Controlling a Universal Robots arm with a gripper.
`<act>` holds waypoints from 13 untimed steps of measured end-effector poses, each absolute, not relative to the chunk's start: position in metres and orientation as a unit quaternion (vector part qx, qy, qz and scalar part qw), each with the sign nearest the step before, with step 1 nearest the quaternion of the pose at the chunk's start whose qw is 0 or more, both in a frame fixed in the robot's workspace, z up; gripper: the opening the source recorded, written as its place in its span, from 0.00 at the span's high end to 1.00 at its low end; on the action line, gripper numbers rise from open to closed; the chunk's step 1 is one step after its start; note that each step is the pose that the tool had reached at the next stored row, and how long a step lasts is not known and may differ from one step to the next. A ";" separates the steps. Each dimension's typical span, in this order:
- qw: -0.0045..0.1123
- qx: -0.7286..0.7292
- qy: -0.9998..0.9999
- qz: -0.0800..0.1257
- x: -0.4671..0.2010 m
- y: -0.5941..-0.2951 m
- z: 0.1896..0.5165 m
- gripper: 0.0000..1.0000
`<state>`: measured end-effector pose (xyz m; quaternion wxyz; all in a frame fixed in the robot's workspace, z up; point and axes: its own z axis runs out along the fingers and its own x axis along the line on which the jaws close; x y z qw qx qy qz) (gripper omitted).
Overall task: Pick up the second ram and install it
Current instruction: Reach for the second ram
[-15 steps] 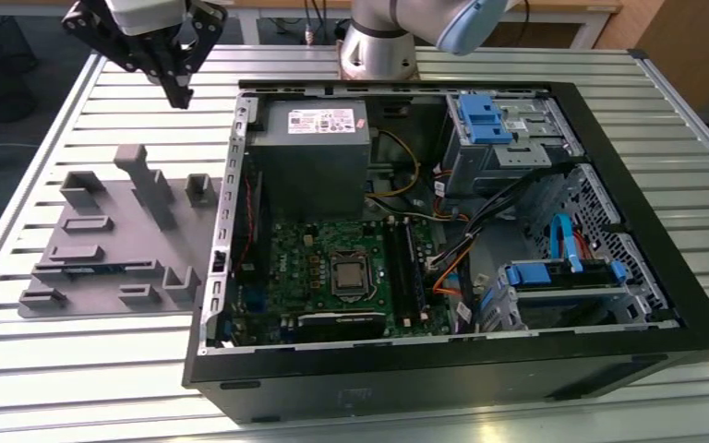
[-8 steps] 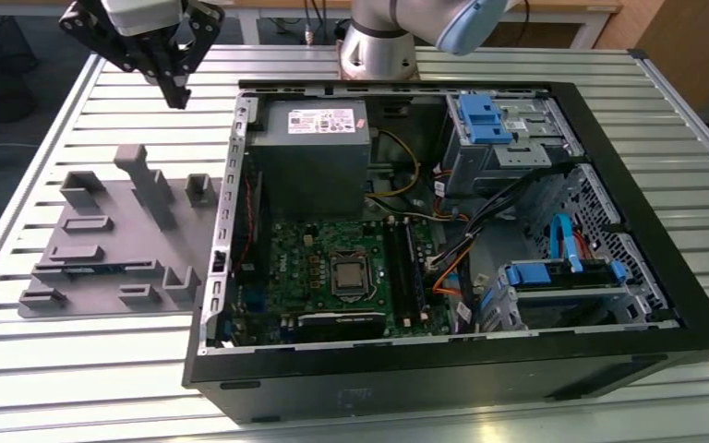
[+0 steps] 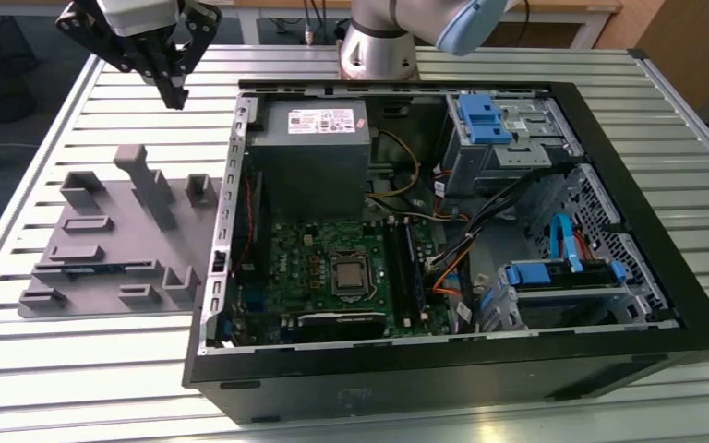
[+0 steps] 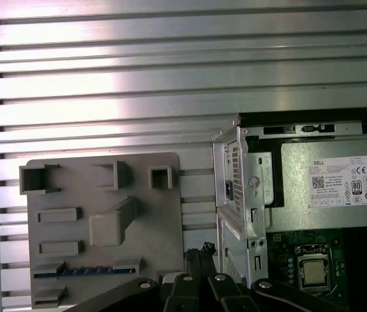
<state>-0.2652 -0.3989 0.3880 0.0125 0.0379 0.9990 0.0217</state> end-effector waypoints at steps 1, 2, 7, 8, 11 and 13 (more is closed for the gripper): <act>0.013 0.038 0.999 0.022 -0.265 -0.399 0.388 0.89; 0.013 0.038 0.999 0.022 -0.265 -0.399 0.388 0.89; 0.013 0.038 0.999 0.022 -0.265 -0.399 0.388 0.89; 0.013 0.038 0.999 0.022 -0.266 -0.399 0.388 0.89; 0.013 0.038 0.999 0.022 -0.268 -0.399 0.388 0.89; 0.013 0.038 0.999 0.022 -0.271 -0.399 0.388 0.89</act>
